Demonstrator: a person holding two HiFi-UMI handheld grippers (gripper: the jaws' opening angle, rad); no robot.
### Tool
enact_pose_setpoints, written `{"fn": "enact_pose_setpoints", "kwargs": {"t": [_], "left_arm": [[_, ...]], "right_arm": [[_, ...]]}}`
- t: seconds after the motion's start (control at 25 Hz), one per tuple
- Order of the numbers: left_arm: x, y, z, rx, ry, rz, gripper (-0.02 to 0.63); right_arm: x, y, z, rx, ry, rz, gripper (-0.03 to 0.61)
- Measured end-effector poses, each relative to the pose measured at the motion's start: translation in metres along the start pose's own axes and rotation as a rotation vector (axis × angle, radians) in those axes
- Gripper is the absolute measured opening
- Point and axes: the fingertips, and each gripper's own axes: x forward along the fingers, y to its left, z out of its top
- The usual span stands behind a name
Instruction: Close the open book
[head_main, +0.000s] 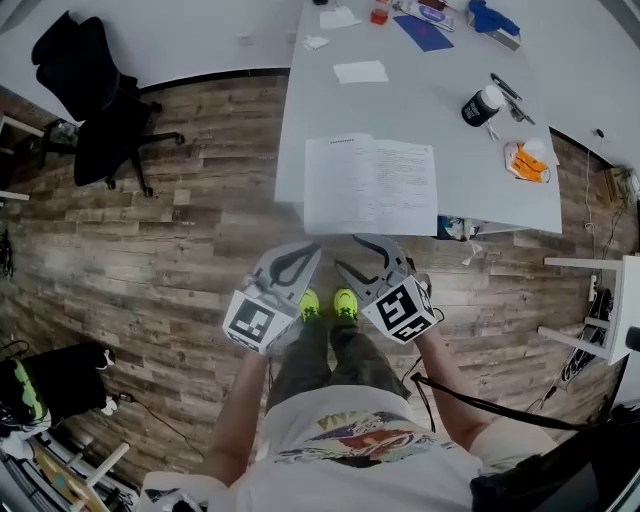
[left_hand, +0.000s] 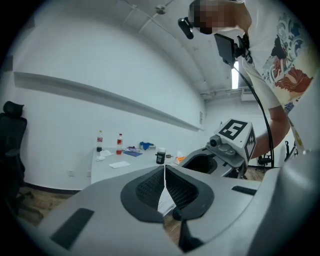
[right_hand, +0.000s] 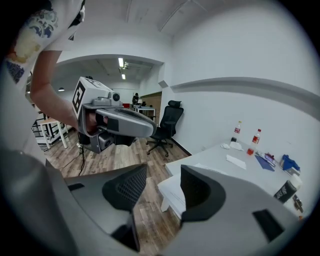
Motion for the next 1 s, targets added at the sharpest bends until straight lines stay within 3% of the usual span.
{"fn": "enact_pose_setpoints", "kwargs": {"t": [0.2, 0.4, 0.56, 0.84, 1.0], "left_arm": [[0.011, 0.026, -0.020, -0.016, -0.038, 0.000, 0.014], [0.026, 0.041, -0.057, 0.004, -0.043, -0.017, 0.014], [0.031, 0.049, -0.087, -0.026, -0.037, -0.005, 0.014], [0.032, 0.062, -0.125, -0.084, -0.035, 0.016, 0.014], [0.032, 0.069, -0.140, -0.102, -0.029, 0.026, 0.014]], "right_arm": [[0.041, -0.004, -0.036, -0.022, 0.066, -0.028, 0.199], [0.072, -0.013, -0.074, -0.046, 0.126, -0.056, 0.202], [0.089, -0.014, -0.101, -0.042, 0.155, -0.066, 0.203], [0.119, -0.019, -0.136, -0.198, 0.243, -0.113, 0.207], [0.135, -0.021, -0.150, -0.201, 0.261, -0.121, 0.209]]}}
